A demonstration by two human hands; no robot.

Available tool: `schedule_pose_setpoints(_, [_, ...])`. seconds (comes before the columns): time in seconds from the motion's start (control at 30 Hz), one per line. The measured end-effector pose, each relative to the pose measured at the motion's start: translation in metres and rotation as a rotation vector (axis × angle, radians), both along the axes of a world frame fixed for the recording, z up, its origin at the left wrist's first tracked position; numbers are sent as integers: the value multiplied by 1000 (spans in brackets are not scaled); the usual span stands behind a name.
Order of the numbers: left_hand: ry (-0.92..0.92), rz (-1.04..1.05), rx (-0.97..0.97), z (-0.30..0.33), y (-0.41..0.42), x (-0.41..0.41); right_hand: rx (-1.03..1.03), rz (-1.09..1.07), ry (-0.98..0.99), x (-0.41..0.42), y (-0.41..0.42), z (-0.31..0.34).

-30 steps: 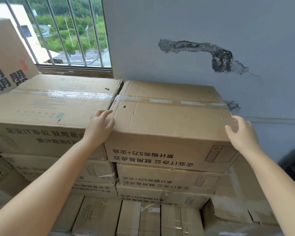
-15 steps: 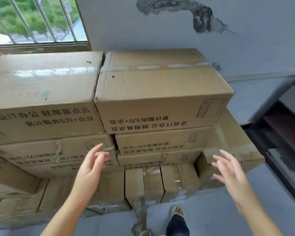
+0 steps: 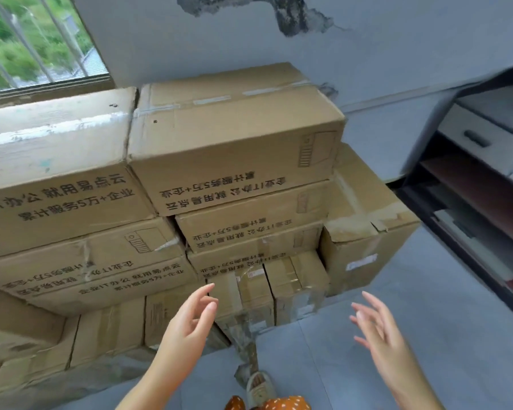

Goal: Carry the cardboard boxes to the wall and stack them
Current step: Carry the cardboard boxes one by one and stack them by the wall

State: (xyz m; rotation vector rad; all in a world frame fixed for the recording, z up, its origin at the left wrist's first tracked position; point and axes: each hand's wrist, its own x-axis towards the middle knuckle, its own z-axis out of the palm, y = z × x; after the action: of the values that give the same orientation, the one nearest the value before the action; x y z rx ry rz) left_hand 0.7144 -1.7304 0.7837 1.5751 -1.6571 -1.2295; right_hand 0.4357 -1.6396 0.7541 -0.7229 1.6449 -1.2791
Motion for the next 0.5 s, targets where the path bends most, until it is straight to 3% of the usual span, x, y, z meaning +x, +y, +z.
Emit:
schedule_pose_setpoints(0.17, [1,-206,43,0,47,-72,47,-193,113,-46,98,5])
schedule_pose_setpoints(0.27, [17,-333,54,-6,87,-126,79,-351,75,-77,186,6])
schedule_pose_setpoints(0.5, [125,-682,111,-27,193,-256,140,-935,50,-133,407,5])
